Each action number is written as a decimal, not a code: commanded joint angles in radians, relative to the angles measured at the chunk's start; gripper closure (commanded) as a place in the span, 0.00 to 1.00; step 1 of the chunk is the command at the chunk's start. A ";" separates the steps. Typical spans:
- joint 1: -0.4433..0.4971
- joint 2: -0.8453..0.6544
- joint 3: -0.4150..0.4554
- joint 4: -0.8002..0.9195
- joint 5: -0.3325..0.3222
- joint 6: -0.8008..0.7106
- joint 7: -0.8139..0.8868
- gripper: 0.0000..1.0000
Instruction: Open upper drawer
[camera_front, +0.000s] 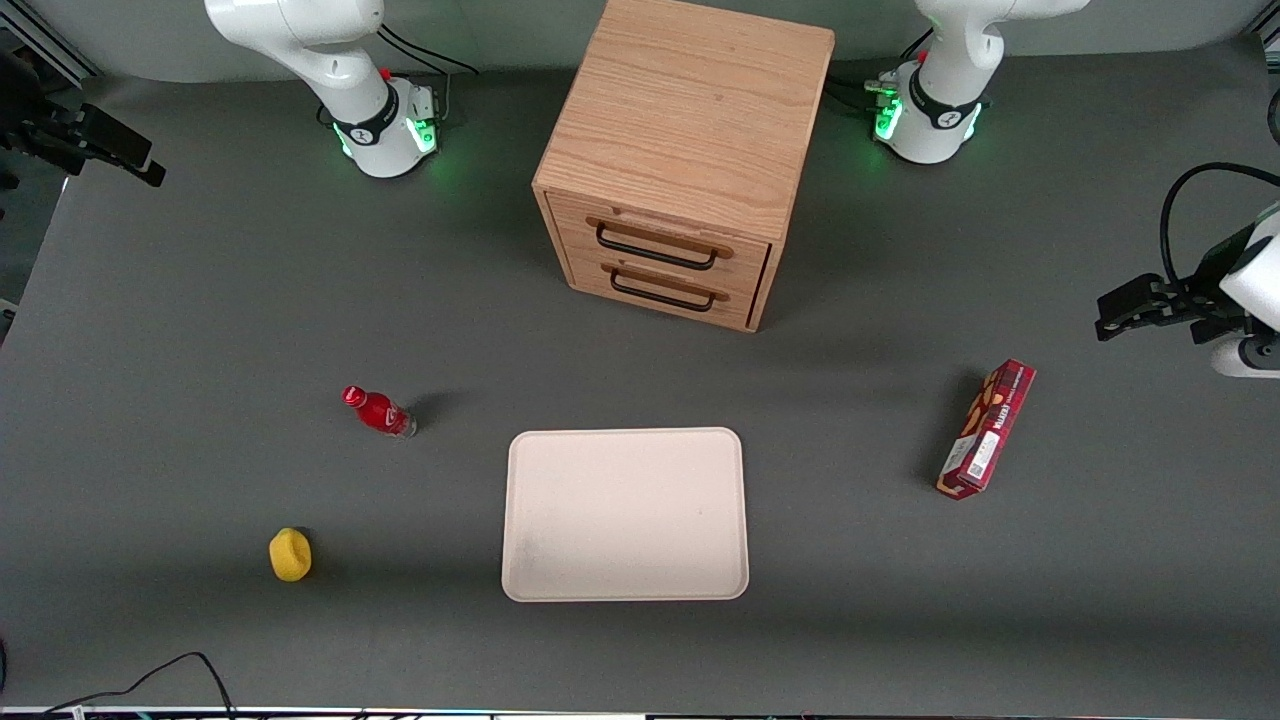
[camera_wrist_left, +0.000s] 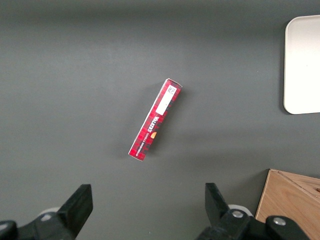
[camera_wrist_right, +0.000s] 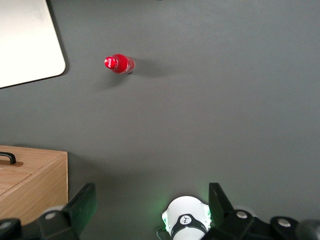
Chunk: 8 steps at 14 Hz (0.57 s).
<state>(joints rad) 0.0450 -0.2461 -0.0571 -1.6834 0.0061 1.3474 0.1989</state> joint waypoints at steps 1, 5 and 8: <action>-0.014 0.010 0.010 0.021 -0.005 -0.017 -0.018 0.00; -0.008 0.019 0.002 0.033 0.011 -0.017 -0.016 0.00; 0.000 0.040 0.048 0.086 0.061 -0.025 -0.213 0.00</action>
<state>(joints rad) 0.0455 -0.2343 -0.0429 -1.6605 0.0257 1.3480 0.1093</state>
